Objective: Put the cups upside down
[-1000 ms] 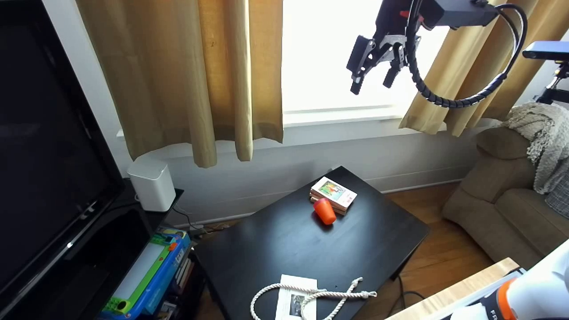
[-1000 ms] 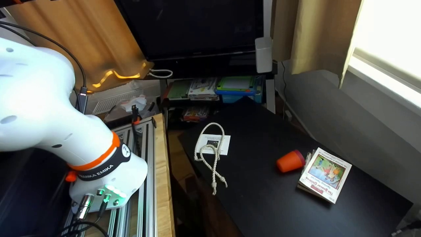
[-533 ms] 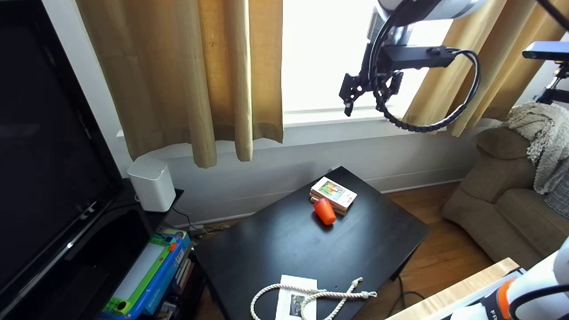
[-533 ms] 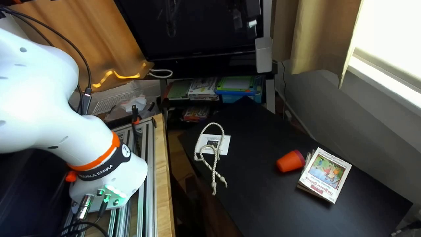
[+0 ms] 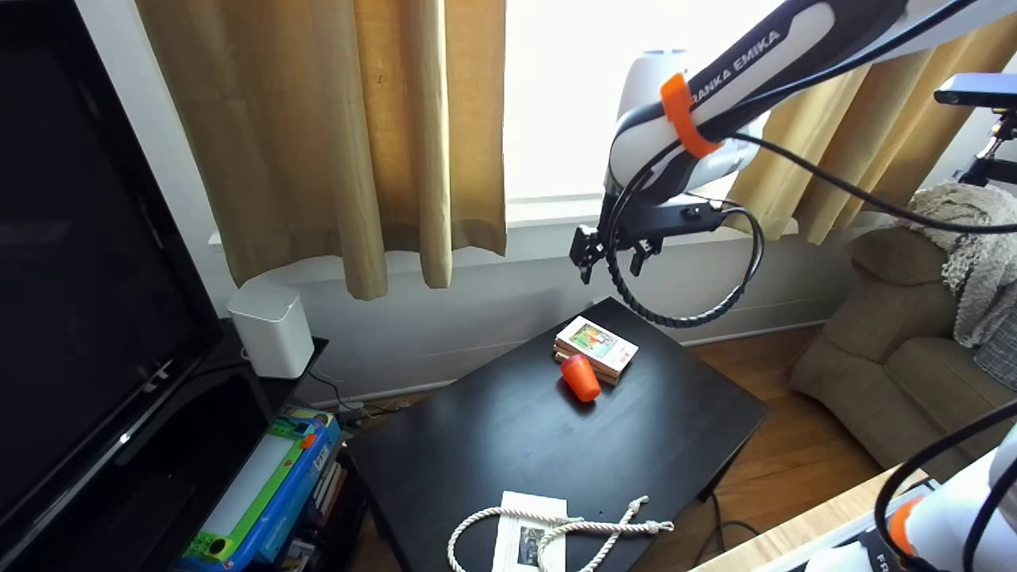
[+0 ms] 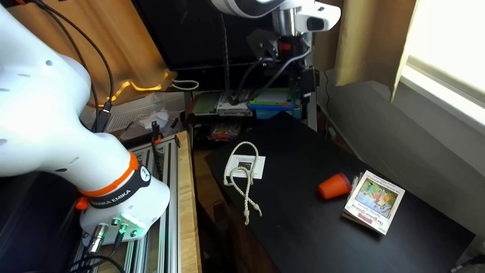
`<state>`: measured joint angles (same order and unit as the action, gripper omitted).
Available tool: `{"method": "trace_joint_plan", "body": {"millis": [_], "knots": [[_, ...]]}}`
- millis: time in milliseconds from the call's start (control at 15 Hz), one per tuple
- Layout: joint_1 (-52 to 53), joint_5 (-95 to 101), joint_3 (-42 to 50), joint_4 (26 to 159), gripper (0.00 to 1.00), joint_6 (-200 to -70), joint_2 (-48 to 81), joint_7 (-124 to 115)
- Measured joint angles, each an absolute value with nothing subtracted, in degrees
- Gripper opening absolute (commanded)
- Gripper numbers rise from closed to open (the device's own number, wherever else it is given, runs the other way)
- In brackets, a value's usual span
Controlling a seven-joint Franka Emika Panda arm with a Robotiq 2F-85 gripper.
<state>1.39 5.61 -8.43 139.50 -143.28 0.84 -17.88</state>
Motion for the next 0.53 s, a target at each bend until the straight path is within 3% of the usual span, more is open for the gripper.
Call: {"method": "trace_joint_plan", "body": {"millis": [200,533], "knots": [[2.06,7.08,-7.25,139.48,1.0,-149.57,8.37,-19.47],[2.53,7.03,-6.83,138.71,1.0,-149.4,7.56,-19.39]]}}
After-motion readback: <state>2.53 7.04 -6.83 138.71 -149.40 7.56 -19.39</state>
